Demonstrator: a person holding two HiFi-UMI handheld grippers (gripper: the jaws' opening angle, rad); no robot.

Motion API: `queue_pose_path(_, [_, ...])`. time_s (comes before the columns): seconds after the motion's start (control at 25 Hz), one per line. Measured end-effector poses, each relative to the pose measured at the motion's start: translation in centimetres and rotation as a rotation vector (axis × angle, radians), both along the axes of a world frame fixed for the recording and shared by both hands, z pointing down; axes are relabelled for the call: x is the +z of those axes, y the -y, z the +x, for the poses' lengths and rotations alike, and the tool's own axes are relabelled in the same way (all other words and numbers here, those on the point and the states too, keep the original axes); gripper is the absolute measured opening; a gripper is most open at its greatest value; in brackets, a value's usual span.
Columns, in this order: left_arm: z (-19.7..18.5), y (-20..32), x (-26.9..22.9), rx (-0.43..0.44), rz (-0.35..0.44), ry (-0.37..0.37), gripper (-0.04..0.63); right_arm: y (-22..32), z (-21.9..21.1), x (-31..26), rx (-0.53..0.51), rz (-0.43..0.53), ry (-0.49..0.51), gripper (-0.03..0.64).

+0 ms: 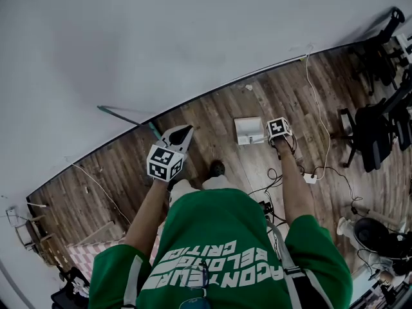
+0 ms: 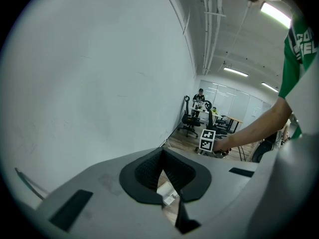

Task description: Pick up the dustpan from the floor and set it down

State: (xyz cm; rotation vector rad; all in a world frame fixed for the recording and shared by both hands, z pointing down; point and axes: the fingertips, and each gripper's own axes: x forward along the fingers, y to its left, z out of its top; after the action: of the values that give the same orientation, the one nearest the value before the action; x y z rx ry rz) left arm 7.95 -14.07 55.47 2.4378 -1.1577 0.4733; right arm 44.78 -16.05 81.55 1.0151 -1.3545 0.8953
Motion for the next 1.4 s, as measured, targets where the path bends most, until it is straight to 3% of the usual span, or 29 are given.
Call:
queue_pose_path(0.24, [-0.2, -0.1, 0.2, -0.009, -0.012, 0.004, 0.003, -1.7, -0.4, 1.3, 0.021, -0.039, 0.003, 0.119])
queue_pose_path(0.72, [0.3, -0.3, 0.6, 0.013, -0.024, 0.006, 0.003, -2.2, 0.9, 1.4, 0.037, -0.008, -0.042, 0.121])
queue_pose_path(0.88, [0.7, -0.6, 0.6, 0.023, -0.022, 0.001, 0.003, -2.7, 0.6, 1.0, 0.058, 0.006, -0.013, 0.133])
queue_pose_path(1.16, [1.4, -1.3, 0.2, 0.057, -0.010, -0.002, 0.003, -2.5, 0.6, -3.4, 0.091, 0.131, 0.043, 0.144])
queue_pose_path(1.4, [3.0, -1.5, 0.0, 0.099, 0.000, -0.012, 0.003, -3.0, 0.6, -10.8, 0.139, 0.344, 0.087, 0.144])
